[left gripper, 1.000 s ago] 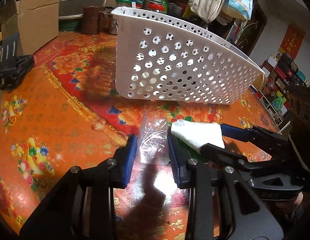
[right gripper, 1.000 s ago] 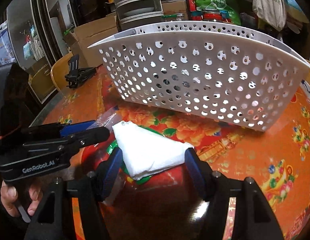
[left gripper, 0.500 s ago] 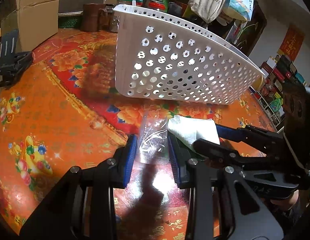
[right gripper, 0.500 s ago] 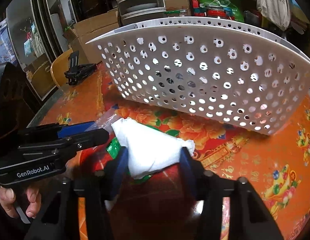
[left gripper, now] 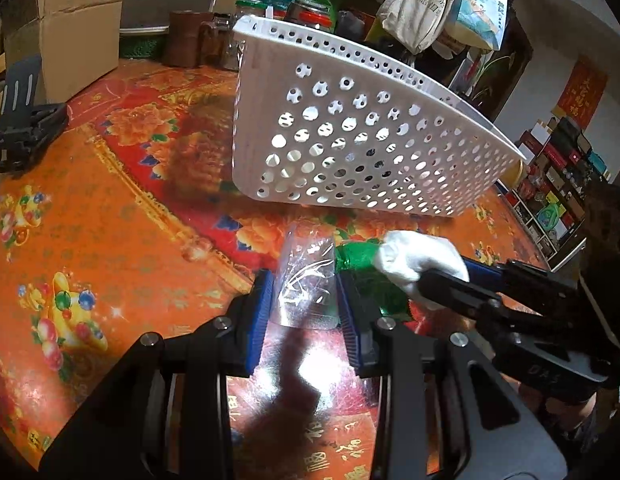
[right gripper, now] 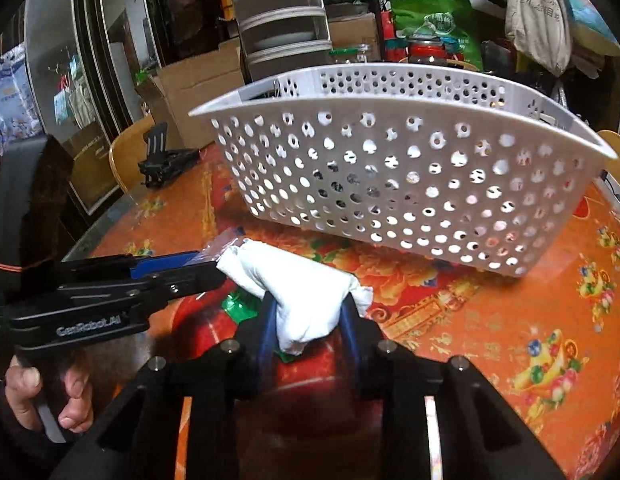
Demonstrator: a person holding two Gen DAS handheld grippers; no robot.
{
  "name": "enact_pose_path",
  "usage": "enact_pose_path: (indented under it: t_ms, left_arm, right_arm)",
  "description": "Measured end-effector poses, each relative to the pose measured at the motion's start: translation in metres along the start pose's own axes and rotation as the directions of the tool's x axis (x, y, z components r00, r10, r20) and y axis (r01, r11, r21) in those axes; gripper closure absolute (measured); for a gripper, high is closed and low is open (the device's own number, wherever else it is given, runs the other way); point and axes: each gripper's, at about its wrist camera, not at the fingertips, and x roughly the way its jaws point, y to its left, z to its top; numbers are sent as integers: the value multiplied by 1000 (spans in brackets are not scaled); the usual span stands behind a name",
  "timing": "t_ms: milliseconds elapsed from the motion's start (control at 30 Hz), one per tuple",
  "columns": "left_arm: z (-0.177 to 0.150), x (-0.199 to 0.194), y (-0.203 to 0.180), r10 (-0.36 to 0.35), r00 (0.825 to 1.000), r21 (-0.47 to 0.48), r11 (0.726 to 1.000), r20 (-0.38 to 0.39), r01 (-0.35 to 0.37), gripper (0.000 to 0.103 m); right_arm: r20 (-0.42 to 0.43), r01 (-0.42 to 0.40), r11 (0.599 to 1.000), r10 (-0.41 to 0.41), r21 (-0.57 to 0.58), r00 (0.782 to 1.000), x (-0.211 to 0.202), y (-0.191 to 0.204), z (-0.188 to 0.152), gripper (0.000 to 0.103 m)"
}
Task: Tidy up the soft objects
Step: 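Lift the plastic bag and white cloth and lower both into the basket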
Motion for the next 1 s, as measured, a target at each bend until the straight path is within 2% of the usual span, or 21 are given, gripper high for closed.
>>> enact_pose_path:
  t_ms: [200,500,600,767,1000]
  left_arm:
    - [-2,-16,-10,5,997,51,999,71,-9,73]
    - [-3,-37,-33,34,995,109,993,93,-44,73]
    - [6,-55,-44,45,991,136,989,127,-62,73]
    - [25,-75,-58,43,990,143,988,137,-63,73]
    - [58,-96,-78,35,985,162,985,168,-62,73]
  right_arm:
    - [50,25,999,-26,24,998,-28,-10,-1,74]
    - [73,34,998,-38,49,997,-57,-25,-12,74]
    - [98,27,998,-33,57,995,-71,-29,-10,74]
    - [130,32,998,-39,58,991,-93,-33,-3,74]
    - [179,53,998,-58,35,982,-126,-38,25,74]
